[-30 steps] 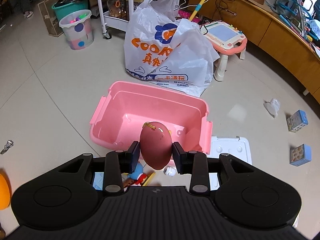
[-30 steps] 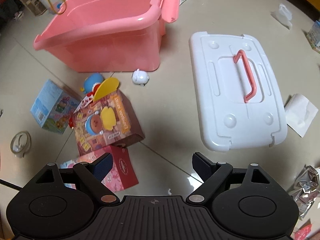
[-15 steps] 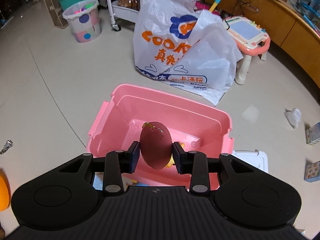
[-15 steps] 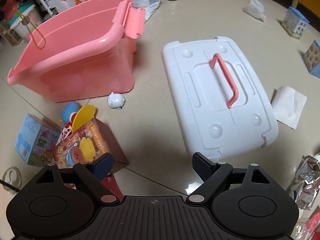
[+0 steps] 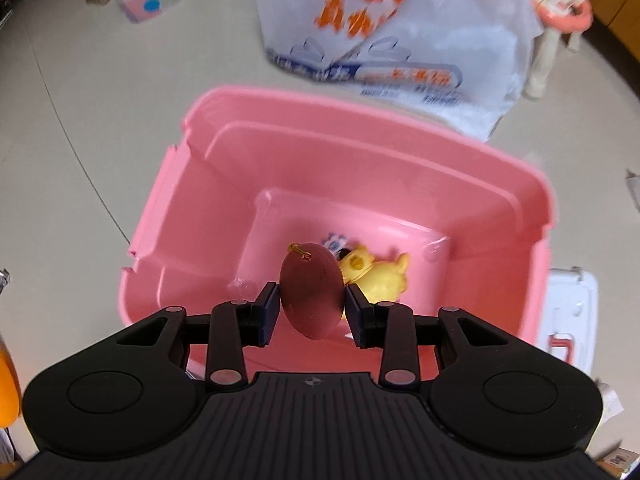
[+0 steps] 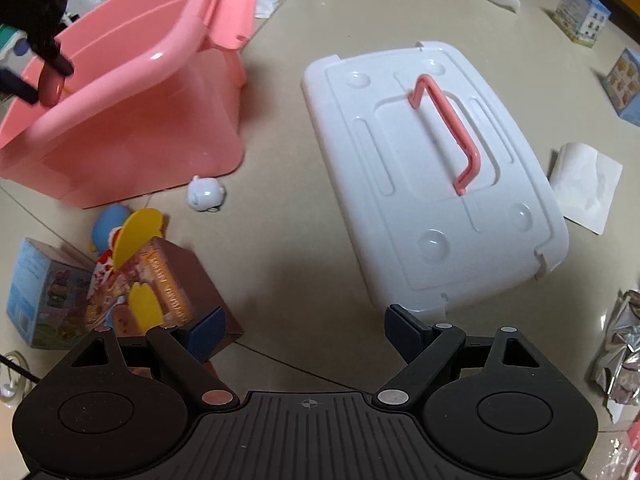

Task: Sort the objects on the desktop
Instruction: 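Lower the red keychain into the pink bin and open the left gripper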

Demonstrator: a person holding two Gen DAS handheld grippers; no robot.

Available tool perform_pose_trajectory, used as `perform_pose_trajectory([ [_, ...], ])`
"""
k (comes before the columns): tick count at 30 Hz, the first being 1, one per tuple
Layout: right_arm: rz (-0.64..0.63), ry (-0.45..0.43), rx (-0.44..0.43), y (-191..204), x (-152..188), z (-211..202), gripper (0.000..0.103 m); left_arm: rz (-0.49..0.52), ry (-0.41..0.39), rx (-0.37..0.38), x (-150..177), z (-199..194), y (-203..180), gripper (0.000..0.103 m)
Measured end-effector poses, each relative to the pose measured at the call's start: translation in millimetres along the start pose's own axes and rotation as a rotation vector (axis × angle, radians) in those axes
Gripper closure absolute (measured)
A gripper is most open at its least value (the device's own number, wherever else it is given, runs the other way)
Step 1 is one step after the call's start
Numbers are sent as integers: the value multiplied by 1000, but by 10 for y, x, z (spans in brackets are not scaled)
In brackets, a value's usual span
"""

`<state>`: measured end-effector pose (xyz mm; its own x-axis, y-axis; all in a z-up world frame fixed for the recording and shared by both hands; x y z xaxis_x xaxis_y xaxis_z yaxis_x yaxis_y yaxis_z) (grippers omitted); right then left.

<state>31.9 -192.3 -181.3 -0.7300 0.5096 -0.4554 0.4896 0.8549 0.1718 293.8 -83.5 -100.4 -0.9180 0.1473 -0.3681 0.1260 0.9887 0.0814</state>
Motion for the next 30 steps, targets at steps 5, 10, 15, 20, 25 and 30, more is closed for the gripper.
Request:
perform_pose_trajectory([
  [5,15,9,8,-3,-11,76,19,-7,54,-13,3,290,49,67],
  [10,13,3,12,49,-61,102,19,36,105,-2,-8,546,10,67],
  [15,4,8,21,110,-105,176,19,67,158,3,20,764,2,67],
  [20,-25,12,40,143,-88,232,19,38,193,13,13,924,60,67],
  [25,-37,20,44,174,-75,265,19,33,220,9,49,1018,68,67],
  [30,-49,24,32,210,-77,287,19,31,234,19,81,1048,63,67],
])
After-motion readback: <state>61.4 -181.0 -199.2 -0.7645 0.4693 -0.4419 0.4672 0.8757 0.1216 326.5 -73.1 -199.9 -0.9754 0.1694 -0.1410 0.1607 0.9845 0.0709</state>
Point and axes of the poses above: each gripper's, at about its wrist camera, not at the fingertips, and z roughly the way its jaws point, y to its left, x to its underside, the point moved 4 cm from there along z, roughly the way its jaws point, and after that the axes turned 10 degrees about -y, right-handed, at the moved point
